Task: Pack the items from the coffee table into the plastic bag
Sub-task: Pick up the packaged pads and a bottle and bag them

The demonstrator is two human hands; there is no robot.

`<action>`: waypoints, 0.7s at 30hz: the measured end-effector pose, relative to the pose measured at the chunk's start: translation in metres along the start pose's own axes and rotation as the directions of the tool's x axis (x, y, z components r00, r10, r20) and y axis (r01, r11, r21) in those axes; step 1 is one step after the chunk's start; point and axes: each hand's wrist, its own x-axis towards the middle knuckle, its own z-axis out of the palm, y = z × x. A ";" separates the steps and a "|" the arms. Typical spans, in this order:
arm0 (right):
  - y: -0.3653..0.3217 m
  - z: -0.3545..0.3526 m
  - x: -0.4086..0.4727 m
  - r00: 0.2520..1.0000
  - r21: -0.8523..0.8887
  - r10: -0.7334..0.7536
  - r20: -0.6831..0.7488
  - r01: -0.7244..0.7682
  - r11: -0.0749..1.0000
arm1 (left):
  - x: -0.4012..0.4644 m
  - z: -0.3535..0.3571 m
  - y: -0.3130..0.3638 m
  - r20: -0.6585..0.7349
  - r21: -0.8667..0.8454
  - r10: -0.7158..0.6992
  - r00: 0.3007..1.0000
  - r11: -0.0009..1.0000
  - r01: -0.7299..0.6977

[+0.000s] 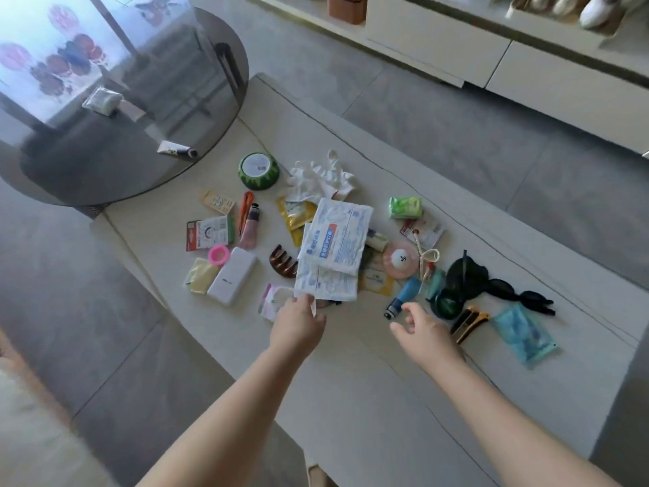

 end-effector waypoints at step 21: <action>-0.071 0.050 0.150 0.971 0.338 0.135 -0.197 -0.062 0.939 | 0.170 -0.007 0.009 0.050 -0.478 -0.214 0.975 0.852 0.212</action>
